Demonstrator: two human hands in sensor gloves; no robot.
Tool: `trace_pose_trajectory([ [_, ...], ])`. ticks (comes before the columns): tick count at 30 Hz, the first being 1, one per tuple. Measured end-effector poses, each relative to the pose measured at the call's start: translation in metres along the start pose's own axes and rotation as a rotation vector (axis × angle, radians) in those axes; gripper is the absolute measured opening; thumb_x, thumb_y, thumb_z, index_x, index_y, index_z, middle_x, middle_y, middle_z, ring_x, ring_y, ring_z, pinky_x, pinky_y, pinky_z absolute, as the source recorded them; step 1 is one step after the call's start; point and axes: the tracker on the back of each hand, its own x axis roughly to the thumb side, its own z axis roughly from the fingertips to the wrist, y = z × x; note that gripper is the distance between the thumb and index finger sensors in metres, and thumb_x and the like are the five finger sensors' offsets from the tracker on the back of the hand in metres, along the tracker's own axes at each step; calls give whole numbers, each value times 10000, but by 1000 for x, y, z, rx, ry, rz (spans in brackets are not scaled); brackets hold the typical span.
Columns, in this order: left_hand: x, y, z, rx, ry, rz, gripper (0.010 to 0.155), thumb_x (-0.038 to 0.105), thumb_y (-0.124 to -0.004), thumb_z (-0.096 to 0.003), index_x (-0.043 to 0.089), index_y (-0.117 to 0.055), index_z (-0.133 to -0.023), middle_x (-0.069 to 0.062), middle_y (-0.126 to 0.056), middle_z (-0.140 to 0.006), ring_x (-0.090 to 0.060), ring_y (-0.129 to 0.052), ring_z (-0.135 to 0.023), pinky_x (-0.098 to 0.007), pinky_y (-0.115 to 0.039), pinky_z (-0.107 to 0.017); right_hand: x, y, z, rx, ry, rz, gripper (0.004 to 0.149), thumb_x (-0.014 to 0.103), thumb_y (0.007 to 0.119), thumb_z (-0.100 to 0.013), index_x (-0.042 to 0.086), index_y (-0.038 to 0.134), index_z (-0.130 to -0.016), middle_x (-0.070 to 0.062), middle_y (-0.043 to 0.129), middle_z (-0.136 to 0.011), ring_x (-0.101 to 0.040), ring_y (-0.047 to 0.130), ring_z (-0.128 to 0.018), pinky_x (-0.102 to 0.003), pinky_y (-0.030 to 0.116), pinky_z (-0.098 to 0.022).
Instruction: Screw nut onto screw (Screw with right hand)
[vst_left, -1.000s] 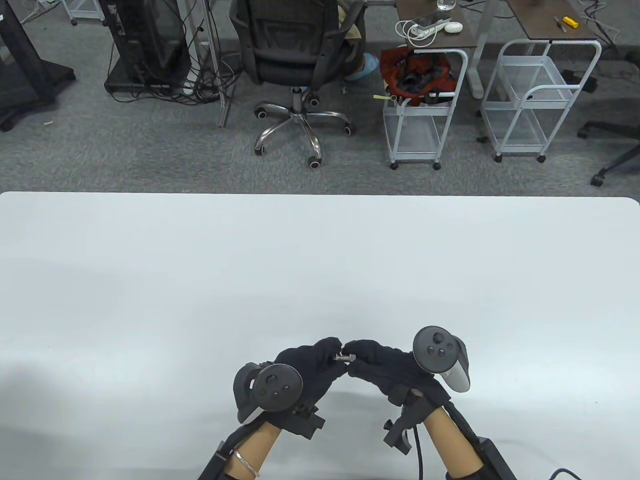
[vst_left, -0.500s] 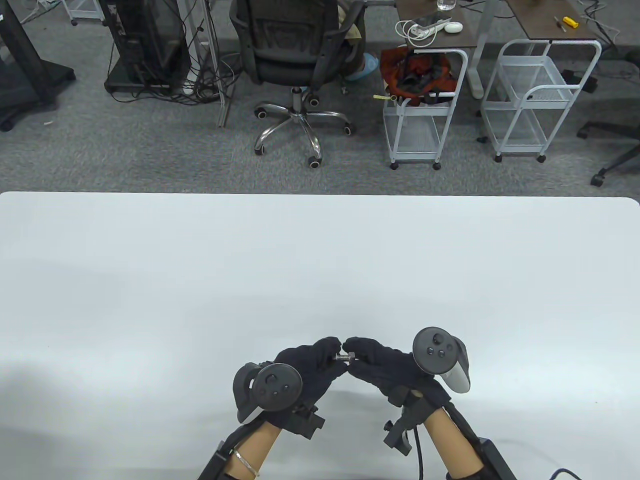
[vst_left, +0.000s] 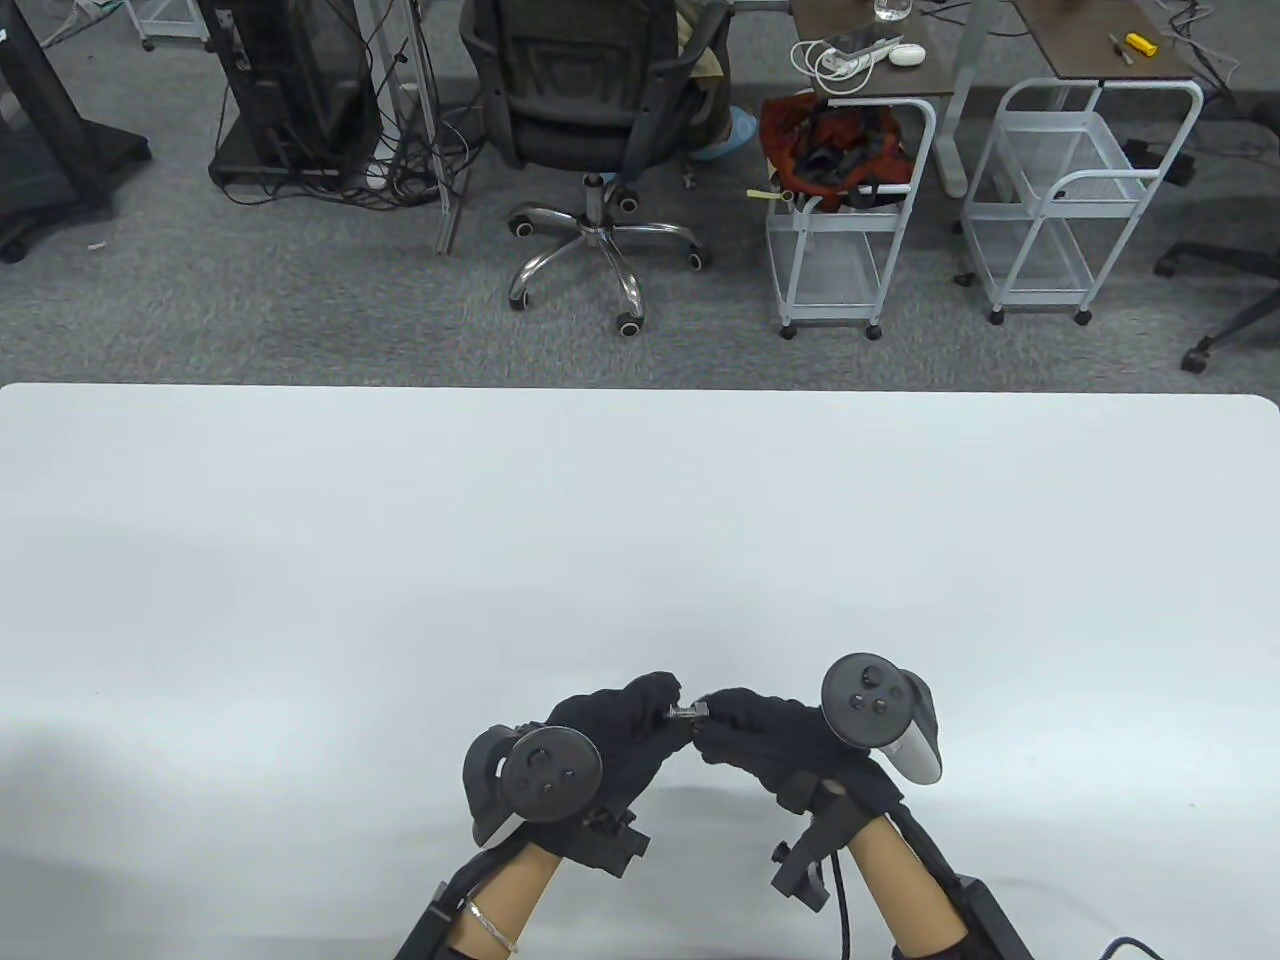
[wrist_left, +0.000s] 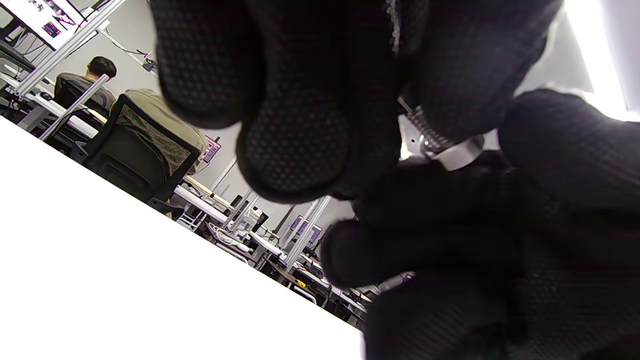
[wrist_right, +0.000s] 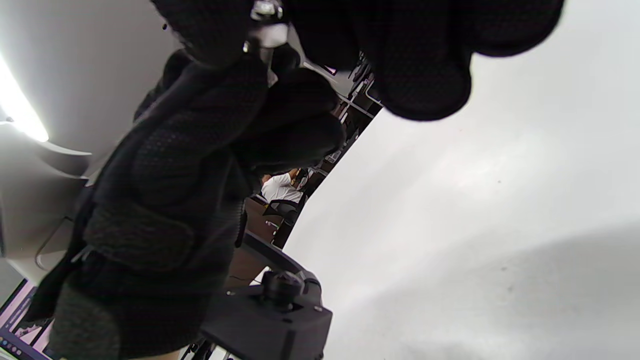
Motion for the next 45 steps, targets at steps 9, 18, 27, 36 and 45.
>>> trace_pose_trajectory([
  [9, 0, 0, 0, 2, -5, -1, 461, 471, -850, -432, 191, -874, -797, 65, -1110, -572, -64, -1111, -438, -296, -907, -436, -1, -2, -1, -12, -26, -33, 547, 293, 735, -575, -61, 672, -988, -398, 687, -942, -477, 883, -732, -629, 662, -530],
  [18, 1, 0, 0, -1, -9, 2, 464, 472, -849, -431, 187, -874, -796, 64, -1111, -572, -64, -1111, -437, -296, -907, -437, 1, -1, -1, -31, -44, -33, 550, 306, 732, -575, -59, 677, -982, -391, 697, -938, -469, 887, -736, -625, 666, -530],
  [27, 4, -1, 1, -4, -28, -15, 467, 469, -851, -430, 179, -874, -796, 60, -1111, -572, -67, -1111, -437, -298, -906, -436, 0, -4, 0, -26, -30, -43, 539, 312, 741, -570, -70, 713, -949, -378, 744, -904, -446, 916, -699, -611, 685, -516],
  [36, 5, 0, 1, 2, -35, -20, 468, 465, -849, -433, 170, -874, -795, 56, -1112, -569, -69, -1110, -436, -300, -906, -435, 2, -4, 0, 4, -15, -18, 527, 309, 742, -573, -74, 726, -935, -370, 764, -890, -444, 928, -681, -610, 692, -508],
  [45, 5, -1, 2, -3, -43, -35, 469, 468, -847, -434, 173, -872, -798, 61, -1112, -573, -67, -1111, -437, -297, -907, -436, 2, -6, 1, -47, -10, 6, 520, 334, 726, -577, -72, 770, -899, -358, 813, -846, -426, 955, -641, -596, 711, -490],
])
